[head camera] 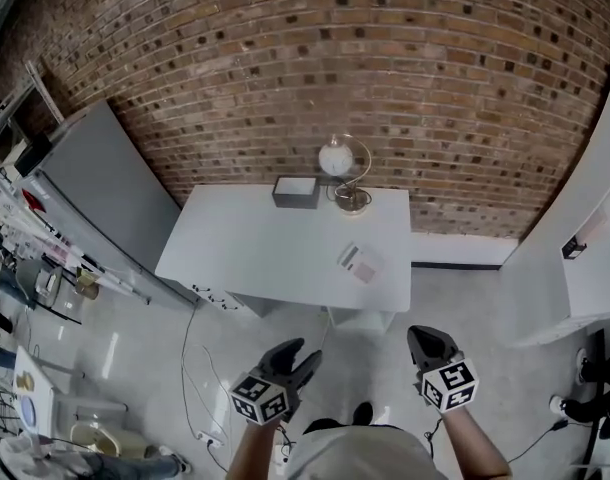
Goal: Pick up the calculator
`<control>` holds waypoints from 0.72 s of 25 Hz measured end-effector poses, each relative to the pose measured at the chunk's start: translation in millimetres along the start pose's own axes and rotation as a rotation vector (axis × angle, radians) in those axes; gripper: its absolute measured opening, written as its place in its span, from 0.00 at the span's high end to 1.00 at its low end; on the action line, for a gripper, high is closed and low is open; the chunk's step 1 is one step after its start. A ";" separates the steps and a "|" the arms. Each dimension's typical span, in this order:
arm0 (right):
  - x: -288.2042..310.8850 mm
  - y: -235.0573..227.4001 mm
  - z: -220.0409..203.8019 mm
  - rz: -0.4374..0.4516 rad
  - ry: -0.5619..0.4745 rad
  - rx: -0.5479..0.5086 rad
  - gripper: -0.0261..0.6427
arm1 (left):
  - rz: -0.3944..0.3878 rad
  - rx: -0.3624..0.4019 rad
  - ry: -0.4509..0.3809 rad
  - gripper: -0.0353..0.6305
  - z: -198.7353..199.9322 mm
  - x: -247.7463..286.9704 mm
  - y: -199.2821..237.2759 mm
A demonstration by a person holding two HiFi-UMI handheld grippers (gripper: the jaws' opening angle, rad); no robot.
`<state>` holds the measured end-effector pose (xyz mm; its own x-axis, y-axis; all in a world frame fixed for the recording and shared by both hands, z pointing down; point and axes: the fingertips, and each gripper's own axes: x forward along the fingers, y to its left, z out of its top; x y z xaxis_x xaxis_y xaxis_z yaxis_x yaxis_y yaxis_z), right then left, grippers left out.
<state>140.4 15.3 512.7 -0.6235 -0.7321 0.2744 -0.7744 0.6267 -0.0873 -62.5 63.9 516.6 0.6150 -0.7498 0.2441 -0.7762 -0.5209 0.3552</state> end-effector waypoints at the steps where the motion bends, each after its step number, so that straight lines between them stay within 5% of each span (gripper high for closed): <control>1: 3.3 -3.3 0.6 0.005 -0.001 -0.002 0.94 | 0.004 0.000 0.000 0.61 0.8 4.5 1.5; 18: 61.5 -49.0 9.9 -0.030 0.015 0.014 0.94 | -0.014 -0.004 0.031 0.61 26.2 63.5 52.5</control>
<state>138.9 -63.1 524.4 -0.5987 -0.7462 0.2911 -0.7940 0.6008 -0.0928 -67.8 -21.7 527.1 0.6300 -0.7293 0.2669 -0.7668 -0.5296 0.3627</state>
